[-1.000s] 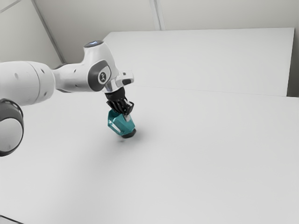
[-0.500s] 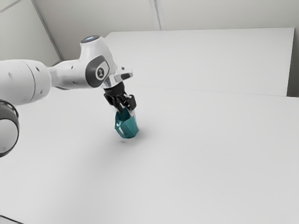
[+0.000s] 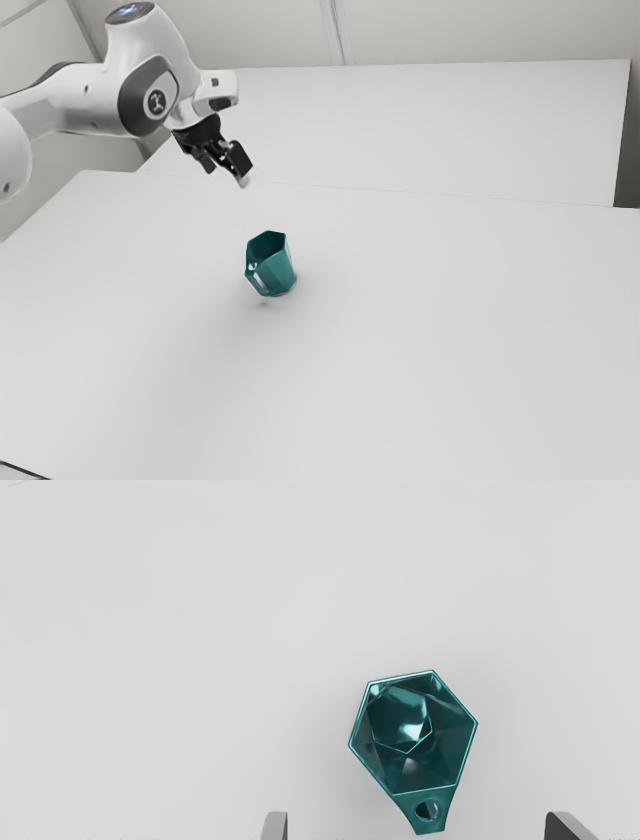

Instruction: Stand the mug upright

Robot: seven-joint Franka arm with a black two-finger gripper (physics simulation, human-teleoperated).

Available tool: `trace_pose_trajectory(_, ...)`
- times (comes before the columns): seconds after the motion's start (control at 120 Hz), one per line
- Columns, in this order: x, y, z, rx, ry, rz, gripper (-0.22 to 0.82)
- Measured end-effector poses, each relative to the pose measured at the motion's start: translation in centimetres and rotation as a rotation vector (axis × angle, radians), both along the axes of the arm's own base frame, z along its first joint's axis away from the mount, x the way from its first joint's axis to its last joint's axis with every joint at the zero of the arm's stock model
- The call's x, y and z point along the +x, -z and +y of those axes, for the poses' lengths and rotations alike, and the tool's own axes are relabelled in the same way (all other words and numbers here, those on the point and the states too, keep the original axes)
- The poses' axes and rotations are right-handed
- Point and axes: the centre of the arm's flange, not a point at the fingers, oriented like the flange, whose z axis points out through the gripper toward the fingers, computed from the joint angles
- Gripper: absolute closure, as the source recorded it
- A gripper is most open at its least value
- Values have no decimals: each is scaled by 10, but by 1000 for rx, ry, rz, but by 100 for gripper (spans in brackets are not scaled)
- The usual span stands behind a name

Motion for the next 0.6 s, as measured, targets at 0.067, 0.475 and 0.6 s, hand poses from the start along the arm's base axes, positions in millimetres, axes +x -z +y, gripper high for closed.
trace_pose_trajectory(0.067, -4, -14, 4, 12, 1, -13, 4)
trace_pose_trajectory(0.475, -42, -95, 36, 75, -35, -36, 2)
trace_pose_trajectory(0.6, -51, -103, 36, 91, -47, -13, 2)
